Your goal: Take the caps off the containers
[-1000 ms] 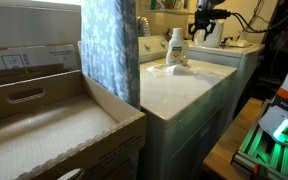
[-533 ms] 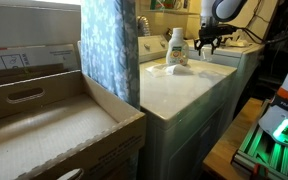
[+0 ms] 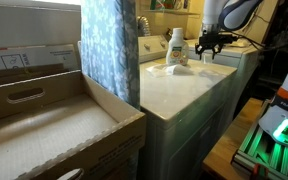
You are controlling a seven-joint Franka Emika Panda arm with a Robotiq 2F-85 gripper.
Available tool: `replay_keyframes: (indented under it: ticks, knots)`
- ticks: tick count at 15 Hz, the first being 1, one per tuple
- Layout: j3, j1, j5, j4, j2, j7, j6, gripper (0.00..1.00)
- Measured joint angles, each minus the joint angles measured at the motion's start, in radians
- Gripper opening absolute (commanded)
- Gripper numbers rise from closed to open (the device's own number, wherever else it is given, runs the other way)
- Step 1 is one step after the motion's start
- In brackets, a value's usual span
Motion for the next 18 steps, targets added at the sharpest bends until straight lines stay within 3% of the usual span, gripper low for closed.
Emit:
replay_keyframes:
  ticks: [5,6,8,14,18]
  knots:
    - [-0.004,-0.009,-0.011,-0.003,0.063,0.026,0.151,0.44]
    - [-0.006,-0.011,-0.011,-0.003,0.079,0.026,0.168,0.92]
    - [-0.007,-0.016,-0.011,0.006,0.092,0.026,0.177,0.99]
    - [-0.017,-0.009,0.02,0.039,0.107,0.002,0.17,1.0]
    - [-0.038,0.053,0.187,0.11,0.079,-0.197,0.127,1.0]
